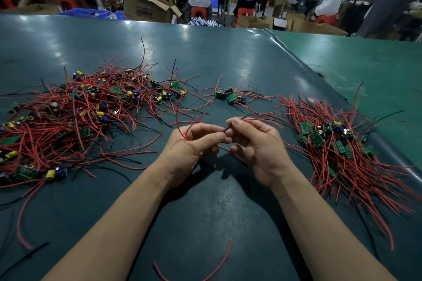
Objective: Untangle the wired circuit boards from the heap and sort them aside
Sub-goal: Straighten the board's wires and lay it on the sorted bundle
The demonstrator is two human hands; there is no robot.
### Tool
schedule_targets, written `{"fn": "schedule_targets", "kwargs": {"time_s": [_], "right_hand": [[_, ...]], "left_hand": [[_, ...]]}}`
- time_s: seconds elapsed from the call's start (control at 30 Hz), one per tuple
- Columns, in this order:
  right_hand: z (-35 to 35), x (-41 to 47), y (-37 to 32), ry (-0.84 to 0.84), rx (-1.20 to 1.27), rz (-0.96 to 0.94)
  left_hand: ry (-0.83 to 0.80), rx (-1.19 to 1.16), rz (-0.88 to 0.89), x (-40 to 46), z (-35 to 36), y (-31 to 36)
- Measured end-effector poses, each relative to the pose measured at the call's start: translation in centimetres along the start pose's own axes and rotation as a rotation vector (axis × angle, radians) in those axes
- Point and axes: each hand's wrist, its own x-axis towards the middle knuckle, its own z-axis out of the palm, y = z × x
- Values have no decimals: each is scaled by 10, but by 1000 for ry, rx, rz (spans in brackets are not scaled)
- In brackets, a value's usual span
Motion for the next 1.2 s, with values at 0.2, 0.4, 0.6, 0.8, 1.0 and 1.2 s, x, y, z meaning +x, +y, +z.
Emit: {"fn": "schedule_targets", "kwargs": {"time_s": [0.2,0.4,0.6,0.8,1.0,1.2], "right_hand": [[1,2,-1,64,44,5],[-8,9,-5,88,255,39],[-18,16,-3,201,32,-59],[-22,15,2,388,-443,-417],[-21,14,-8,382,65,-215],[-24,16,-8,328,31,-256]], "left_hand": [[43,56,19,3,0,-2],[36,46,44,4,-1,-2],[-24,61,37,3,-3,-2],[-29,44,30,2,-3,-1],[14,11,22,1,-1,-1],[23,127,44,2,-3,-4]]}}
